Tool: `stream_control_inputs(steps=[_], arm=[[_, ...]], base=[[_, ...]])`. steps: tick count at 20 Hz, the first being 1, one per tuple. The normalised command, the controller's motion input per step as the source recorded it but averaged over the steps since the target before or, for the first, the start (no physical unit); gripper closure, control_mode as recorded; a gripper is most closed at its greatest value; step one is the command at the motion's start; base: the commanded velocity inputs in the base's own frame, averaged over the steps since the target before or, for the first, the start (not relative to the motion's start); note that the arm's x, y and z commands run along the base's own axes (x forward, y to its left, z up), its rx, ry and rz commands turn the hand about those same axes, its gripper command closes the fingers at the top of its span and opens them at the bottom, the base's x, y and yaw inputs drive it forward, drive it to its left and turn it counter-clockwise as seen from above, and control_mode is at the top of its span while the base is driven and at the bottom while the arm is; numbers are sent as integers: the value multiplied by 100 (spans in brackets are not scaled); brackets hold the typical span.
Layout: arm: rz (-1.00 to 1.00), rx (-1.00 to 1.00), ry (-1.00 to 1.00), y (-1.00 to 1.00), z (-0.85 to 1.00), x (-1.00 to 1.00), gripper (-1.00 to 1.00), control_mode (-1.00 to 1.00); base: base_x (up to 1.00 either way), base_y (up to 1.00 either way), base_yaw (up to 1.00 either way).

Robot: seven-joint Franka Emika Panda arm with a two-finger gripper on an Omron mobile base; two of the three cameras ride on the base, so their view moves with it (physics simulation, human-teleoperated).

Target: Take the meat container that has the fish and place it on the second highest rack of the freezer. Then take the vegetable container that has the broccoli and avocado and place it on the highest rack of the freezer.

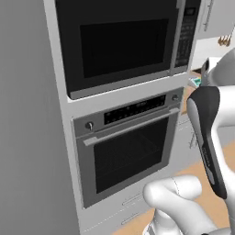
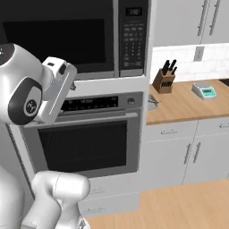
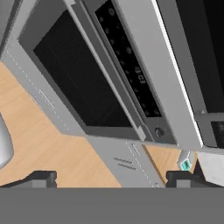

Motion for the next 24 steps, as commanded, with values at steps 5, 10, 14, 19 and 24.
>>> stream_control_inputs(steps=[5,10,14,19,24], arm=[[0,0,0,0,0,0,-100,100],[0,0,0,0,0,0,-100,100],[0,0,0,0,0,0,-100,100],[0,0,0,0,0,0,-100,100],[0,0,0,0,0,0,-100,100]], base=[[22,-53,-10],[34,-35,-3],[20,-44,0],[3,-84,11],[7,-85,16]])
